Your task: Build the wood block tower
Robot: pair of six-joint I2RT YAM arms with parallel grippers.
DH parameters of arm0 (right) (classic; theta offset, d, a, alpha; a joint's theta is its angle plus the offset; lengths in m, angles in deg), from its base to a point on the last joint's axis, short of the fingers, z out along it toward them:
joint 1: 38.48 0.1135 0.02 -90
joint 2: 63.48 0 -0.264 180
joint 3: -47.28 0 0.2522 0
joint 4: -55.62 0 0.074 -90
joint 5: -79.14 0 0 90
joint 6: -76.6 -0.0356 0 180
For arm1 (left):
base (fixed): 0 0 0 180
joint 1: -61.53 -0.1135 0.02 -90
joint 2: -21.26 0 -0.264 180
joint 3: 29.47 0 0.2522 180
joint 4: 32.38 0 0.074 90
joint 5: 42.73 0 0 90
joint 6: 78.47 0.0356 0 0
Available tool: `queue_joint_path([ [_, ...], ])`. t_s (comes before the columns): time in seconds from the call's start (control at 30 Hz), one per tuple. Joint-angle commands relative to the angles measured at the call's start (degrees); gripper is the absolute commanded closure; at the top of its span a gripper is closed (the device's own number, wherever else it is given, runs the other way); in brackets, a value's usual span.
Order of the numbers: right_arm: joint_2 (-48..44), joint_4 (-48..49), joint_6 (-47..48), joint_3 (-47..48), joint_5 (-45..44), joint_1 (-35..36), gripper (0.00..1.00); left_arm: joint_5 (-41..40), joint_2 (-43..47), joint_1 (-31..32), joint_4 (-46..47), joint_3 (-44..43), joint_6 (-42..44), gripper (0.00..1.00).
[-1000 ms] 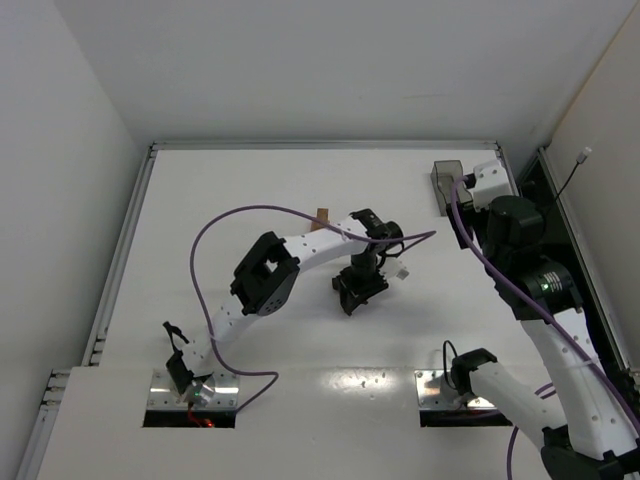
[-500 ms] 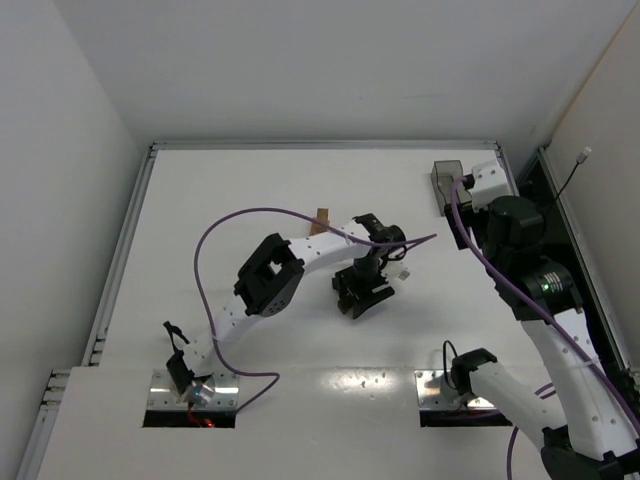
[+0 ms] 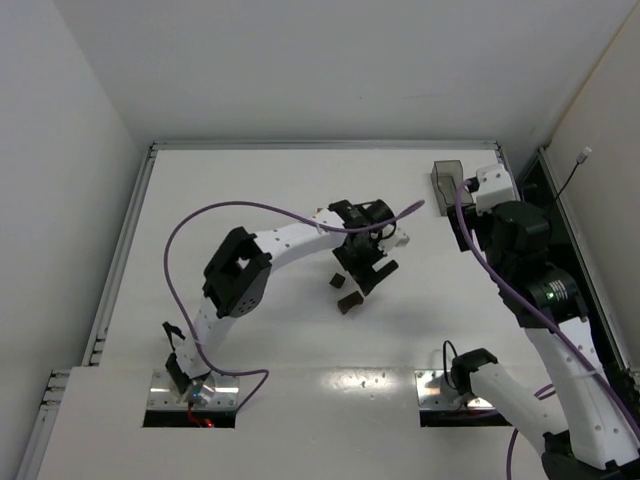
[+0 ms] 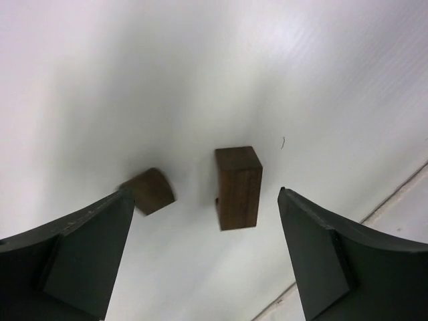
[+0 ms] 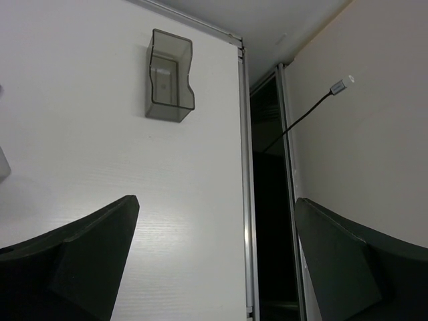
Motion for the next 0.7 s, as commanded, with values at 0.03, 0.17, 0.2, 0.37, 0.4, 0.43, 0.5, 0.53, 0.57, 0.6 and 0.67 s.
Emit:
queue_joint_path([
  [0.03, -2.1, 4.3, -0.5, -1.4, -3.1, -0.3, 0.0, -2.6, 13.4, -3.7, 10.1, 1.4, -3.7, 0.13],
  [0.17, -2.8, -0.2, 3.8, 0.4, 9.0, -0.3, 0.0, -1.9, 23.6, -8.3, 14.8, 4.2, -8.6, 0.07],
  [0.2, -2.0, -2.0, 8.1, 1.0, 18.9, -0.3, 0.03, -1.9, 26.2, -9.7, 15.9, 5.1, -11.5, 0.0],
  [0.37, 9.6, -17.7, 21.9, 5.9, 47.1, 0.3, 0.18, -1.9, 43.0, -21.0, 26.8, 16.9, -19.6, 0.0],
  [0.4, 12.5, -20.6, 26.8, 8.7, 50.6, 0.3, 0.23, -1.9, 46.2, -22.5, 26.8, 17.8, -19.6, 0.0],
  [0.43, 15.6, -23.3, 29.2, 10.3, 53.7, 0.8, 0.23, -3.3, 47.1, -24.0, 26.8, 18.3, -19.6, 0.0],
  [0.5, 24.8, -28.8, 34.7, 14.6, 59.1, 1.5, 0.24, -3.8, 47.7, -29.0, 23.5, 18.3, -19.6, 0.0],
  [0.53, 27.8, -30.3, 37.1, 15.9, 59.9, 2.7, 0.24, -3.8, 48.2, -32.4, 21.2, 18.3, -18.9, 0.0],
  [0.57, 30.6, -31.8, 39.7, 17.3, 59.9, 3.5, 0.26, -3.8, 48.2, -34.1, 20.1, 18.9, -18.3, 0.0],
  [0.6, 33.1, -33.9, 44.6, 19.5, 59.9, 5.2, 0.29, -3.8, 48.2, -35.7, 18.9, 18.9, -17.4, 0.0],
  [0.67, 38.5, -34.5, 49.8, 20.8, 57.6, 7.0, 0.32, 0.0, 48.2, -40.0, 17.4, 20.9, -15.8, 0.0],
])
